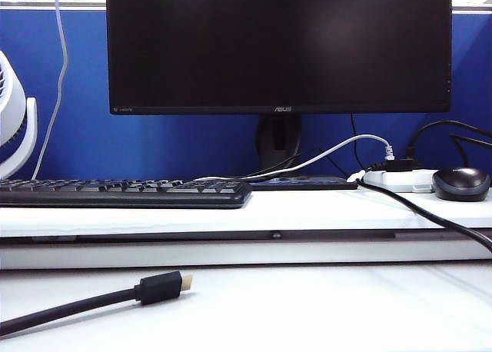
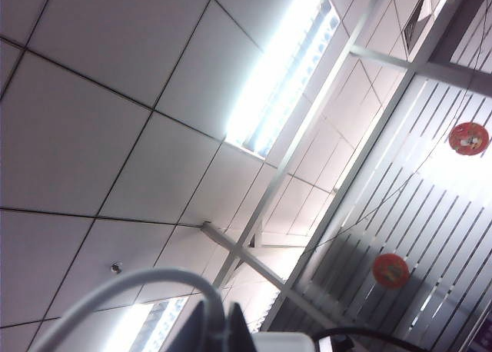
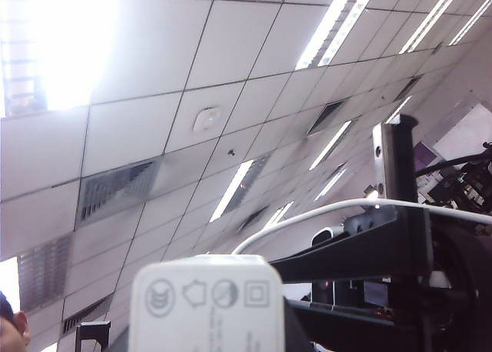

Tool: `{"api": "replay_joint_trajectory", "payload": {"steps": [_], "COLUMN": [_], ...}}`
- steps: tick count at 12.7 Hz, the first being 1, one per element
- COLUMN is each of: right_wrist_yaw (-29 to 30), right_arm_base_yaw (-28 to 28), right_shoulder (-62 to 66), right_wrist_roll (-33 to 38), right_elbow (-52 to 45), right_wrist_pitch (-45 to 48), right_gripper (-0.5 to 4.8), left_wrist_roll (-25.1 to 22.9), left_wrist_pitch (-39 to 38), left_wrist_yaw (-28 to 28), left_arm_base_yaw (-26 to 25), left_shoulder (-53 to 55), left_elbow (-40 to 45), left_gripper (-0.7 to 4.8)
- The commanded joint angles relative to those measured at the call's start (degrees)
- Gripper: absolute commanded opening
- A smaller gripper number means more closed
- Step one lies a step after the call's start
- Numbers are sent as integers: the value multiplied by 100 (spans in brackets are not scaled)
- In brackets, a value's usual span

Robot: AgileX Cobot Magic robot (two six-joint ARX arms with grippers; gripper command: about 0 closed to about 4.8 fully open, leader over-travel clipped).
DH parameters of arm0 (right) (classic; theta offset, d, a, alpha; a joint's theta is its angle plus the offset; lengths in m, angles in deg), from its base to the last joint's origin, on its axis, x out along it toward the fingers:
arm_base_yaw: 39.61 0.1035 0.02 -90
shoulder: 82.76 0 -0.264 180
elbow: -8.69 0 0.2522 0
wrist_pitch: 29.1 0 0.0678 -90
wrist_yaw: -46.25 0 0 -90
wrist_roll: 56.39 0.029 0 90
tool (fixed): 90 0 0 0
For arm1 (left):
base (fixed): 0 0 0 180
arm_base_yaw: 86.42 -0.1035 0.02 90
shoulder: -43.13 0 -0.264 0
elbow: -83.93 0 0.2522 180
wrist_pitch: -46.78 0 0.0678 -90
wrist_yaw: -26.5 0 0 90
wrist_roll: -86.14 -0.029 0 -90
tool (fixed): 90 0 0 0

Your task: Pick up the Type-C charging cable and the charging base, insert one end of the Type-C charger into the corresponding slot on the base, and finally place the plugged-in charger back on the table.

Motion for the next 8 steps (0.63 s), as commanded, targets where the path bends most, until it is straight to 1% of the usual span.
{"api": "replay_joint_trajectory", "payload": {"steps": [1, 6, 7, 8], "right_wrist_yaw": [17, -35, -74, -94], "right_arm_base_yaw": [31, -31, -76, -164], "right_shoulder": [-48, -48, -50, -48], "right_wrist_roll": [-70, -262, -260, -264], "right_elbow": [35, 37, 37, 37], "right_wrist_pitch": [79, 72, 76, 52], "right_gripper": [-5, -5, -5, -5], "left_wrist_roll": [343, 372, 372, 422], "left_wrist_pitch": [94, 74, 79, 92], "left_wrist_yaw": [-57, 28, 46, 68], "left_arm_base_yaw": [2, -17, -63, -219], "left_shoulder": [28, 13, -2, -33], "left_elbow": [24, 24, 24, 24], "left_gripper": [-6, -6, -6, -6]}}
